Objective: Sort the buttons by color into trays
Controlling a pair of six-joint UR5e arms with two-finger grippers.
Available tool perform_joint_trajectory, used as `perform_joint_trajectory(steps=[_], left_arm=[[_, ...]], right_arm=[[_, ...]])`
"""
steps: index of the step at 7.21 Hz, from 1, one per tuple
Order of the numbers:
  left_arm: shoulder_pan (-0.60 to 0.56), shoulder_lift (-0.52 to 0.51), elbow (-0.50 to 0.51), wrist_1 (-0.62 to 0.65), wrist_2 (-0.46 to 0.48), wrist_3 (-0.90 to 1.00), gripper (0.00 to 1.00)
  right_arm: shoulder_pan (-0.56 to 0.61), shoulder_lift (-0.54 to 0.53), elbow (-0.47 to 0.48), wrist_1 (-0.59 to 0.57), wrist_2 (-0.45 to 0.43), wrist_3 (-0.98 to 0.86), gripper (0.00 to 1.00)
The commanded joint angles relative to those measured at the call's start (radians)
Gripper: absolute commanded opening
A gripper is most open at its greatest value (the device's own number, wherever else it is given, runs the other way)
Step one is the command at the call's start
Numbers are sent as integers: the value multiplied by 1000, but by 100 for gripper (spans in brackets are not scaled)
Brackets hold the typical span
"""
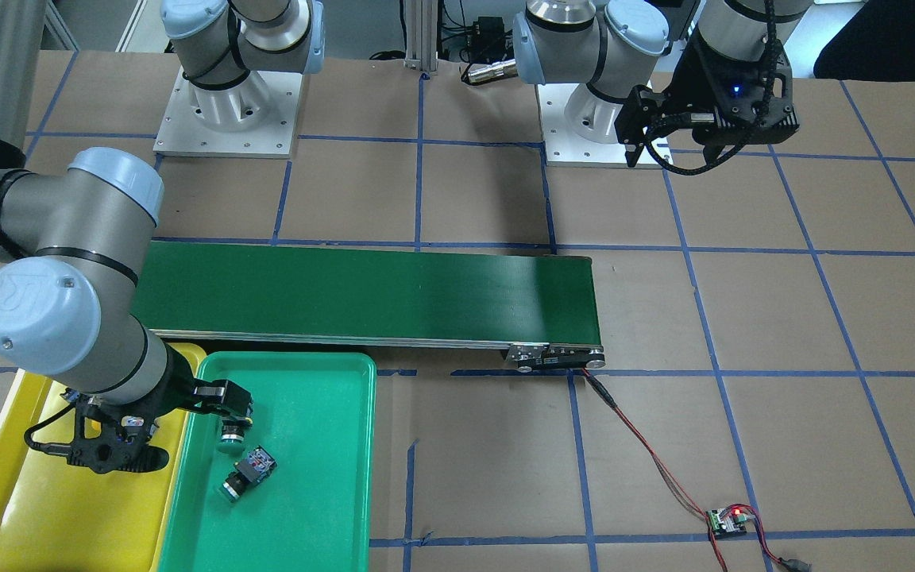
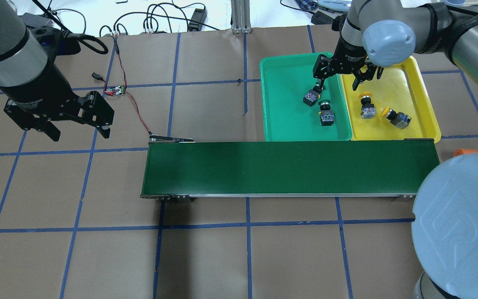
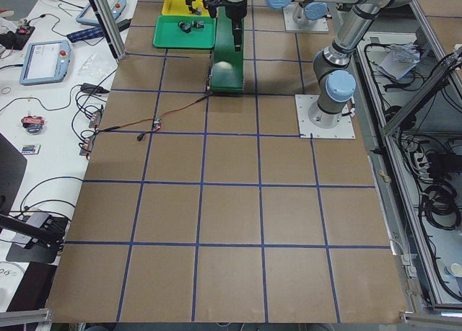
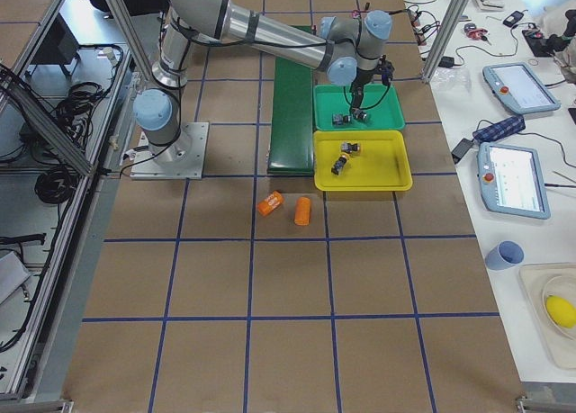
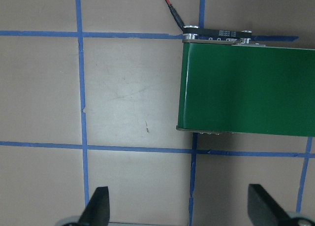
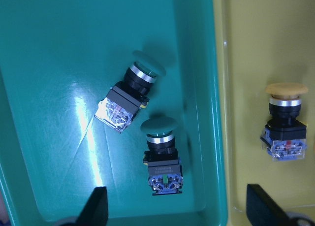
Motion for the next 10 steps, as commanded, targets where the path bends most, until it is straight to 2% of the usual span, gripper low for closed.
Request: perform_joint_trajectory(steps=[1,2,3,5,7,8,10], left_arm=[[-3,8,11,-1,-13,-13,100],[-3,8,0,-4,-1,-2,100],[-1,5,1,2,-1,-1,100],[-1,11,3,2,0,1,100],[-1,22,17,-13,2,1,100],[-1,28,23,-16,-3,2,100],[-1,21,24,-21,-27,1,100]], right_arm=[[-9,-82,118,14,-1,-63,98],[-13,-128,175,-11,-4,-242,93],[-39,-163,211,-17,-4,-262,92],[-46,-273,216,27,-4,-230,97],[-40,-451,181,189,9,-177,100],[-40,-473,146,319,9,-148,100],[-18,-492,32,371,9,-74,100]])
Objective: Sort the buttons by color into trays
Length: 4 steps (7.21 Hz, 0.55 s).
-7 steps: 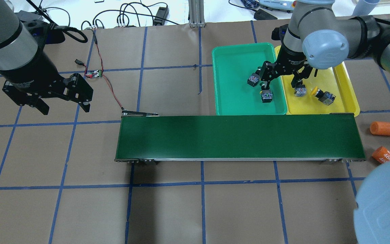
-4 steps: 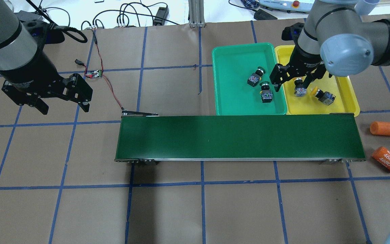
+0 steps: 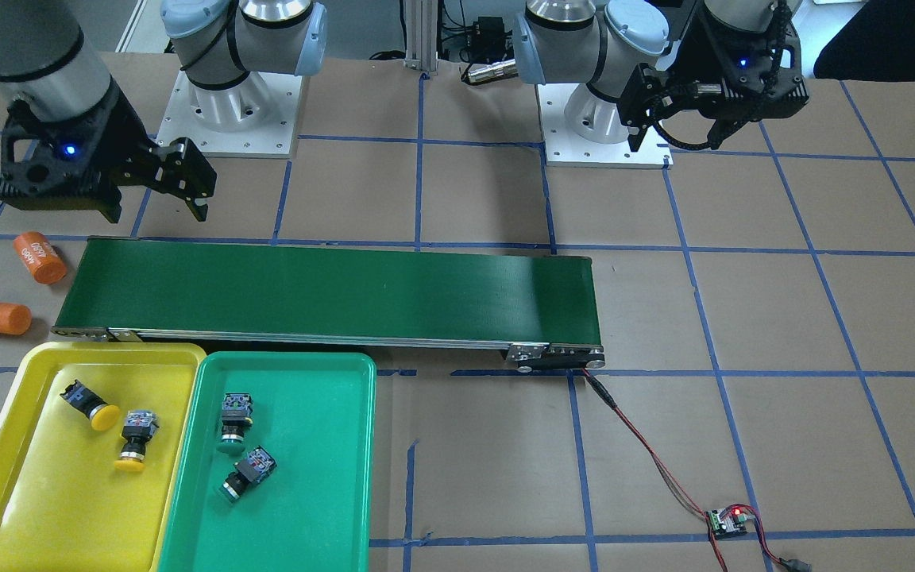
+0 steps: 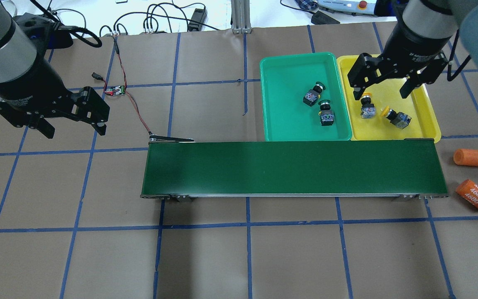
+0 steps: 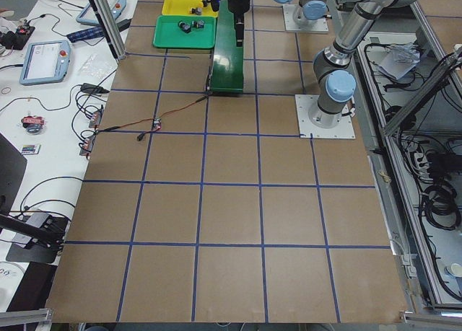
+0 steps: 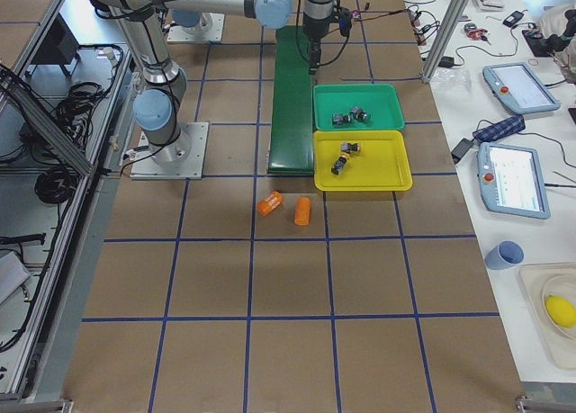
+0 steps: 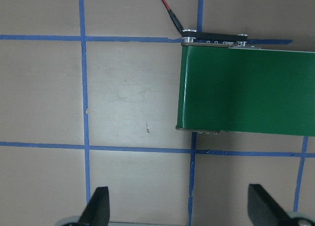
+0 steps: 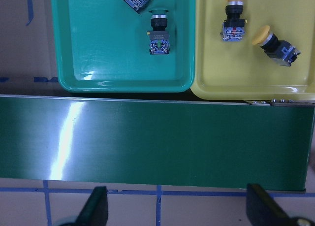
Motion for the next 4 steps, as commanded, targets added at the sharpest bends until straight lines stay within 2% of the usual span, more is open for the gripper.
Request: perform_joint_trajectory(steps=[1,2,4], left_arm=[[2,-22,2,0,-6,-1,100],[2,-17,5,5,-18,-1,100],[0,-4,1,-4,-6,1,100]], right_arm=[[29,-34,-92,79,7,73,100],[32,-62,-95,87,13,61,100],[24,-99,-67,73,12,-97,100]])
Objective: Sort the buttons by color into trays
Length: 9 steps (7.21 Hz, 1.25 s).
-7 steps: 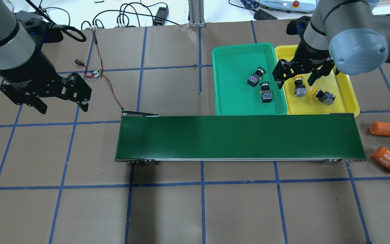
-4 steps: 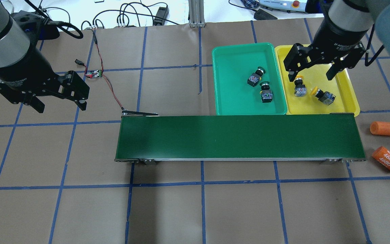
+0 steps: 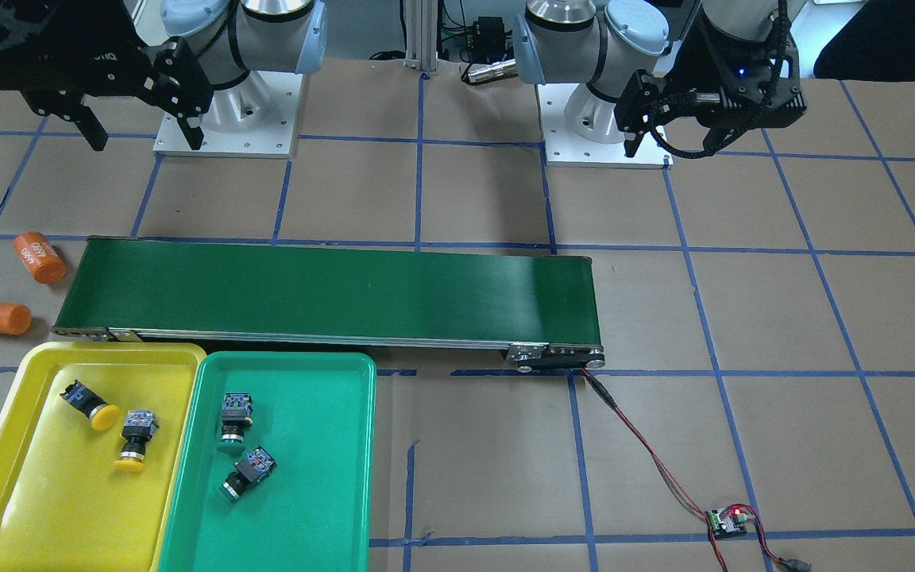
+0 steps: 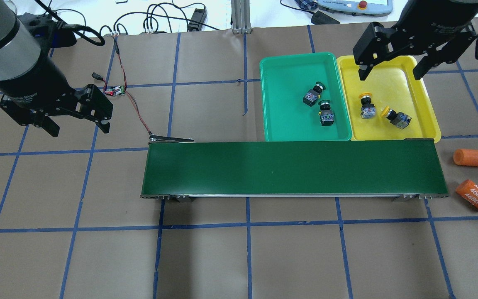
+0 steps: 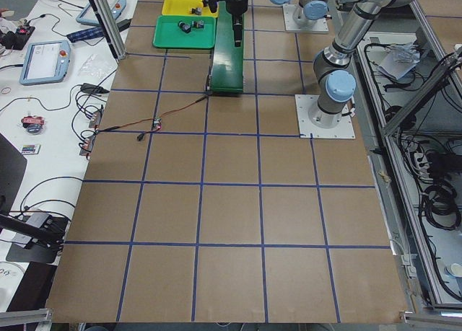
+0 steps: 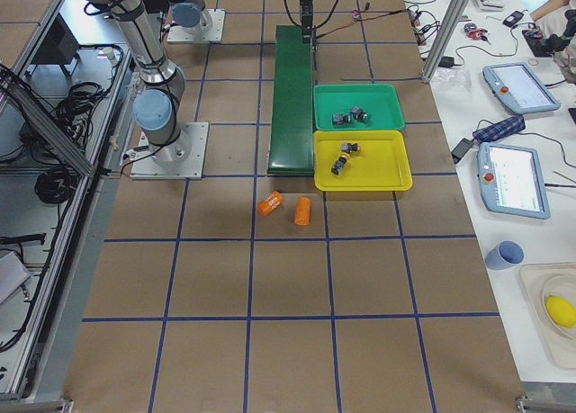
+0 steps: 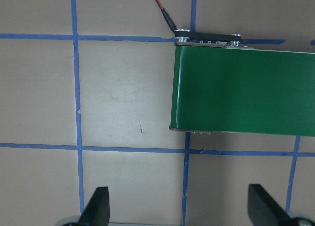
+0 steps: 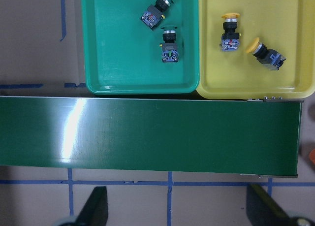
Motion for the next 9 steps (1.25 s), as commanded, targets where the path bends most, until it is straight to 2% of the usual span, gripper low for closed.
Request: perform_joint_trajectory(steps=[1,2,4,5,9], left_arm=[[-1,20,-10,-6,7,1,100],[-1,20,-15,-7,10,1,100],[-1,20,-18,-7,10,-1,100],[-1,20,-18,-4,10,-1,100],[1,22,-18,-9,38,-1,100]], right_arm=[[-1,15,64,4,-17,-102,100],[2,11,95,2,-15,-93,100],[9,27,97,-109,-17,-80,100],[9,44,86,-112,-52,-79,100],[68,67,80,-176,-58,-40,100]])
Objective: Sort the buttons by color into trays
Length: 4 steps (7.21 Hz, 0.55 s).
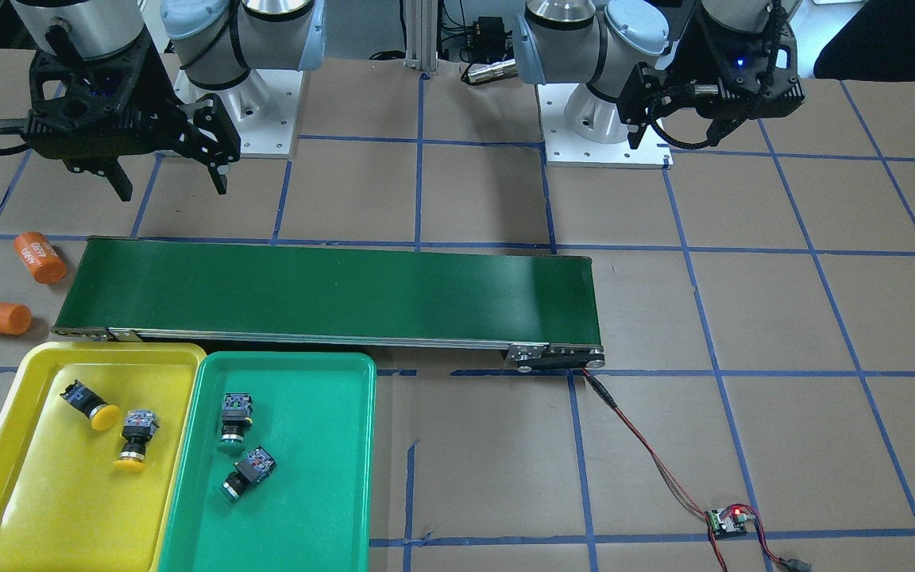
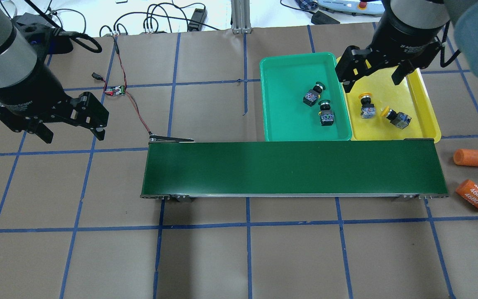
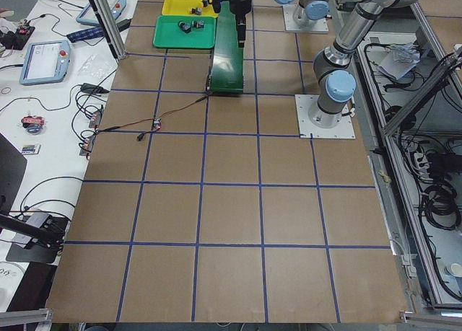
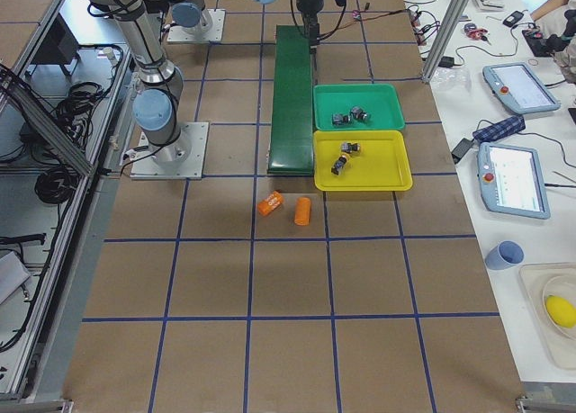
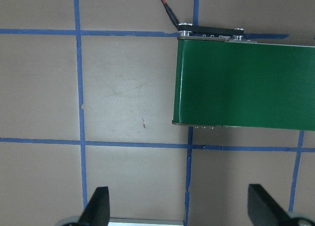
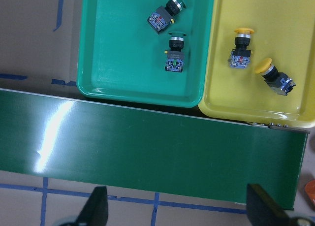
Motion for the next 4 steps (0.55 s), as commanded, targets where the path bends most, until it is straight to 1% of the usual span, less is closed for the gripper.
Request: perform_joint_trajectory(steps=[1,4], left_arm=[[0,-1,-1,2,3,0,100],[0,2,1,5,-6,0,100]], right_arm=[[11,9,-2,-22,-11,4,100],[11,3,0,-19,-13,4,100]])
